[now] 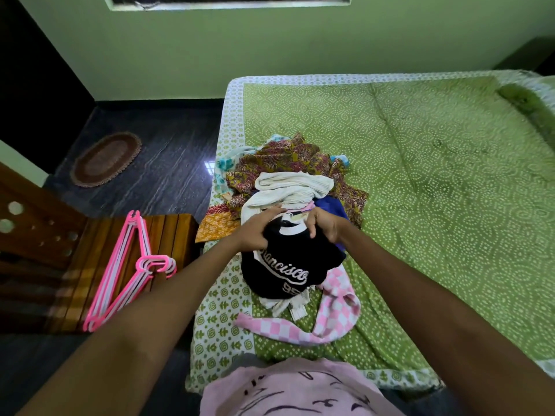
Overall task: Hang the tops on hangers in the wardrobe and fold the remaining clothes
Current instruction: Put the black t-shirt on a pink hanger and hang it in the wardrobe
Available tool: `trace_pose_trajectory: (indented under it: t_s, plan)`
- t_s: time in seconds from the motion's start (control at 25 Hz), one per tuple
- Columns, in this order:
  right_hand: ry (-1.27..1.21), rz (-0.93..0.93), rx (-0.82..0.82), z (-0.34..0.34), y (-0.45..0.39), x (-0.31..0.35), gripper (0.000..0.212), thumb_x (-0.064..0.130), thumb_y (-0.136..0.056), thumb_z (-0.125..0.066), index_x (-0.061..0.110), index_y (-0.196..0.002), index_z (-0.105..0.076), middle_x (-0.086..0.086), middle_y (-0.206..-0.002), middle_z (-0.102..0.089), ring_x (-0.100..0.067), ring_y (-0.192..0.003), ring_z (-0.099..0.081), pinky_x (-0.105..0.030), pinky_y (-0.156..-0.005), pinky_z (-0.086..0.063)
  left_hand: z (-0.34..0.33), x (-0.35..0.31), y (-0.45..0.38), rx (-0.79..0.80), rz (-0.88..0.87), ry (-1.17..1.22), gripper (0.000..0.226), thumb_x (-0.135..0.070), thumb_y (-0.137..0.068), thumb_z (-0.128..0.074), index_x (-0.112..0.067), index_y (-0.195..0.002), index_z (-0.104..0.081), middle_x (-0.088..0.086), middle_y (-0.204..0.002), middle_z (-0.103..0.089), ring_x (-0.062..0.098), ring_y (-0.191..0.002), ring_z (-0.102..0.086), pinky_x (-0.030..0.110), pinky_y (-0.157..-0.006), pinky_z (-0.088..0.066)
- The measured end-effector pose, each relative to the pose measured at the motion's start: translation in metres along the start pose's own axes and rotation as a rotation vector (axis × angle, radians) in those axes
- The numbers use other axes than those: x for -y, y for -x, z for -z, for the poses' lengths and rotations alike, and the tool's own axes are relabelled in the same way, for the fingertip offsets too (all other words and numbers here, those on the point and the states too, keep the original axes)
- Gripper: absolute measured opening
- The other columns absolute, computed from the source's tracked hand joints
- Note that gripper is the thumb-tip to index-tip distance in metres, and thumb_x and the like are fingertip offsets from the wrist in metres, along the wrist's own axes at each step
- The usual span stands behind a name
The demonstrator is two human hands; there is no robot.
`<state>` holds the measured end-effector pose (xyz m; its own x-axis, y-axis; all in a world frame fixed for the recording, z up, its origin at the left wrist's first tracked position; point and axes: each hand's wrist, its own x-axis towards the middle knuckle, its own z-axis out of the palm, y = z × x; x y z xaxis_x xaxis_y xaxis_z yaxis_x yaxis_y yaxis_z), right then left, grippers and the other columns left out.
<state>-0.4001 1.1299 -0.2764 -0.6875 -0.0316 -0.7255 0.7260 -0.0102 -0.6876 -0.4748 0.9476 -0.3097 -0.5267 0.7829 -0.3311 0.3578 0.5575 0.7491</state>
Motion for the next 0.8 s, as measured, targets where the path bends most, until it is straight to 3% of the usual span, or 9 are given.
trace_pose_trajectory:
  t_s: [0.08,0.12,0.2,0.32,0.48,0.56,0.68,0.72,0.8]
  plan:
    - [-0.037,0.108,0.006,0.011,0.006,0.005,0.023,-0.002,-0.032,-0.045,0.015,-0.020,-0.036,0.013,-0.027,-0.030,-0.006,-0.026,-0.032,-0.013,-0.033,-0.028,-0.002,-0.020,-0.001,0.138,0.016,0.162,0.056,0.005,-0.079,-0.063,-0.009,-0.131,-0.048,0.006,-0.133,-0.048,0.016,-0.120,-0.044,0.035,-0.095,-0.038]
    - [-0.025,0.171,-0.001,0.017,0.008,0.008,0.023,-0.001,-0.032,-0.045,0.017,-0.020,-0.036,0.013,-0.029,-0.032,-0.005,-0.027,-0.031,-0.011,-0.035,-0.029,-0.005,-0.024,-0.003,0.186,0.056,0.207,0.037,0.007,-0.076,-0.063,-0.007,-0.110,-0.061,0.008,-0.111,-0.062,0.019,-0.101,-0.058,0.031,-0.082,-0.044]
    - [-0.021,0.199,-0.089,0.031,0.007,0.012,0.023,-0.004,-0.034,-0.044,0.016,-0.023,-0.041,0.008,-0.034,-0.035,-0.005,-0.032,-0.033,-0.013,-0.039,-0.032,-0.012,-0.023,-0.003,0.167,0.105,0.233,0.013,0.006,-0.078,-0.065,-0.007,-0.080,-0.065,0.001,-0.071,-0.066,0.012,-0.065,-0.063,0.020,-0.061,-0.047]
    - [0.001,0.159,-0.329,0.051,-0.010,0.012,0.028,-0.017,-0.060,-0.042,0.005,-0.058,-0.059,-0.013,-0.063,-0.058,-0.024,-0.057,-0.055,-0.024,-0.051,-0.044,-0.016,-0.006,0.004,0.014,0.096,0.202,0.016,-0.011,-0.081,-0.071,-0.004,-0.094,-0.065,0.002,-0.078,-0.061,0.014,-0.069,-0.061,0.017,-0.059,-0.047]
    - [0.435,0.399,-0.477,0.051,-0.011,0.007,0.044,-0.012,-0.075,-0.055,0.010,-0.113,-0.058,-0.015,-0.092,-0.055,-0.025,-0.073,-0.053,-0.027,-0.054,-0.041,-0.010,0.017,0.010,0.028,0.025,-0.065,0.033,-0.027,-0.083,-0.071,-0.014,-0.059,-0.052,0.003,-0.058,-0.044,0.002,-0.050,-0.044,0.020,-0.049,-0.025]
    - [0.679,0.420,-0.429,0.052,-0.018,-0.004,0.053,-0.008,-0.073,-0.062,0.013,-0.121,-0.056,-0.012,-0.097,-0.053,-0.027,-0.083,-0.053,-0.027,-0.058,-0.033,-0.003,0.028,0.011,0.127,0.045,-0.312,0.020,-0.026,-0.087,-0.066,-0.007,-0.080,-0.063,0.011,-0.071,-0.055,0.009,-0.063,-0.052,0.027,-0.057,-0.030]
    - [0.807,0.427,-0.368,0.052,-0.026,-0.019,0.039,0.001,-0.081,-0.063,0.015,-0.117,-0.063,-0.012,-0.124,-0.058,-0.028,-0.104,-0.057,-0.024,-0.069,-0.037,0.004,0.046,0.020,0.242,0.148,-0.597,0.034,-0.032,-0.090,-0.061,-0.007,-0.113,-0.059,0.014,-0.104,-0.061,0.029,-0.098,-0.055,0.031,-0.068,-0.036]
    - [0.823,0.433,-0.350,0.052,-0.028,-0.021,0.035,0.003,-0.085,-0.060,0.015,-0.117,-0.063,-0.011,-0.127,-0.058,-0.028,-0.099,-0.059,-0.026,-0.070,-0.039,0.005,0.050,0.023,0.259,0.190,-0.670,0.036,-0.036,-0.090,-0.060,-0.009,-0.114,-0.059,0.013,-0.106,-0.061,0.029,-0.099,-0.055,0.033,-0.070,-0.038]
    - [0.877,0.442,-0.314,0.050,-0.027,-0.023,0.030,0.007,-0.090,-0.055,0.016,-0.118,-0.064,-0.006,-0.106,-0.066,-0.022,-0.077,-0.059,-0.023,-0.062,-0.039,0.006,0.052,0.028,0.284,0.270,-0.755,0.040,-0.041,-0.089,-0.058,-0.006,-0.107,-0.063,0.014,-0.099,-0.063,0.029,-0.088,-0.056,0.035,-0.067,-0.041]
